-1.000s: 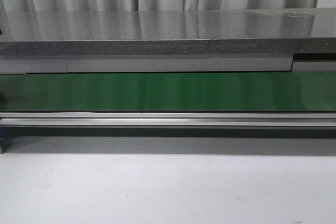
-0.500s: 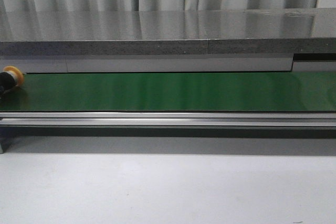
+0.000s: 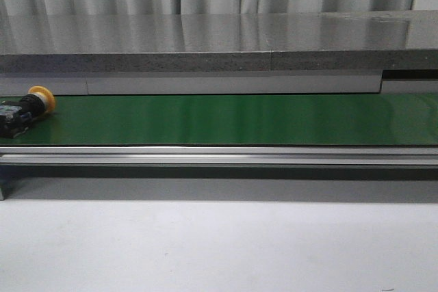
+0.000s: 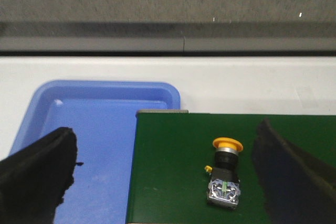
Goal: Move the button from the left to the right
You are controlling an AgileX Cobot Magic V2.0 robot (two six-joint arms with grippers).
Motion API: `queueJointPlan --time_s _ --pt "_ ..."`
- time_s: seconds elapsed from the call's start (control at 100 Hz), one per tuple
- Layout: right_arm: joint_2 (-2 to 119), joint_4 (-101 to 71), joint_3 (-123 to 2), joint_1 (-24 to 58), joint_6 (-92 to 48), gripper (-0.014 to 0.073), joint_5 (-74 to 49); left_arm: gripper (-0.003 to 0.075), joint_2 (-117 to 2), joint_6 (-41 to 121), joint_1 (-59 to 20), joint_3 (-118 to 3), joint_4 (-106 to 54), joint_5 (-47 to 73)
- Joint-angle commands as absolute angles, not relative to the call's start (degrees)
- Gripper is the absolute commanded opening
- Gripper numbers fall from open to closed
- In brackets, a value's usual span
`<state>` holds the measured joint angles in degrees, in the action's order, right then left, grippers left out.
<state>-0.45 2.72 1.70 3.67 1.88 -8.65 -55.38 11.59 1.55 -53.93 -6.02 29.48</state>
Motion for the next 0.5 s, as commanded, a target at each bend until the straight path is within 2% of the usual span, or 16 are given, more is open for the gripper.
queueJointPlan --time_s 0.0,0.25,0.49 --pt "-1.32 3.28 1.7 3.81 1.67 -0.0121 -4.04 0.0643 -46.74 12.83 -0.33 -48.91 -7.24 19.96" --pt "-1.32 3.28 1.7 3.81 1.67 -0.0121 -4.04 0.0643 -23.77 12.92 -3.2 -30.24 -7.24 13.62" --pt "-1.32 3.28 1.7 3.81 1.67 -0.0121 -4.04 0.0643 -12.32 12.92 -3.2 -17.23 -7.24 5.57"
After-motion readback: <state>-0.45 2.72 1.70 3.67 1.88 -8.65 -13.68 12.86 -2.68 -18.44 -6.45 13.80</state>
